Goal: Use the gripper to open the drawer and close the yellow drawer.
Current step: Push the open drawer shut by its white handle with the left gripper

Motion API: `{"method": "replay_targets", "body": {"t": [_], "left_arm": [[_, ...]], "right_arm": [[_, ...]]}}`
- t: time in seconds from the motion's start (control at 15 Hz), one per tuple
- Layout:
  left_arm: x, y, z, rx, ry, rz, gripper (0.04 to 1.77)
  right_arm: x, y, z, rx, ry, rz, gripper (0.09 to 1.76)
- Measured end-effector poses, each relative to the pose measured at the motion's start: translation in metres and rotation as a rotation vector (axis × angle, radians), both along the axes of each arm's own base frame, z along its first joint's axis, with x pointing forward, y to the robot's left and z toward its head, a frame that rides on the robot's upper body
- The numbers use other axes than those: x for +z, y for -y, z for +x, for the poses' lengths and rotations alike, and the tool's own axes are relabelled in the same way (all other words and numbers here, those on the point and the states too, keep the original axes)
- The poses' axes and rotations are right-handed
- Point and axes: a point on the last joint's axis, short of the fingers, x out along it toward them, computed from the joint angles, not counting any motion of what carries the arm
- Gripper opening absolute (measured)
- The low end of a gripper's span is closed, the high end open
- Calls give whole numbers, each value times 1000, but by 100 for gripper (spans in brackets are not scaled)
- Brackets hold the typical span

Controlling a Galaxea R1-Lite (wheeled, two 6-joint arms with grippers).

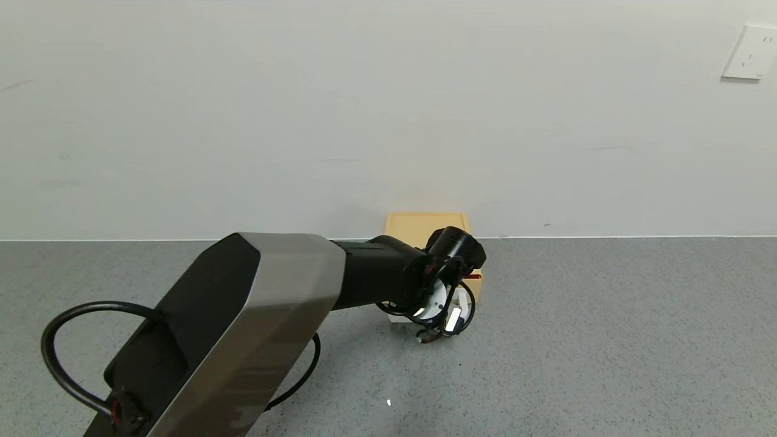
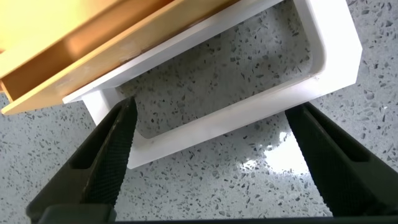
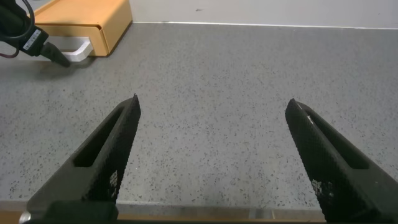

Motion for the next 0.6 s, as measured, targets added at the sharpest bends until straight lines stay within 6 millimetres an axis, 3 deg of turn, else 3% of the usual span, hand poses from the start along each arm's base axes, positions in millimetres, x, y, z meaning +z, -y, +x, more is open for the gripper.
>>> {"method": "replay_targets", "body": {"t": [0.6], "left_arm": [[-5,-1,9,-8,25,3,172]], "right_arm": [[0,0,0,0,-1,0,171]]}}
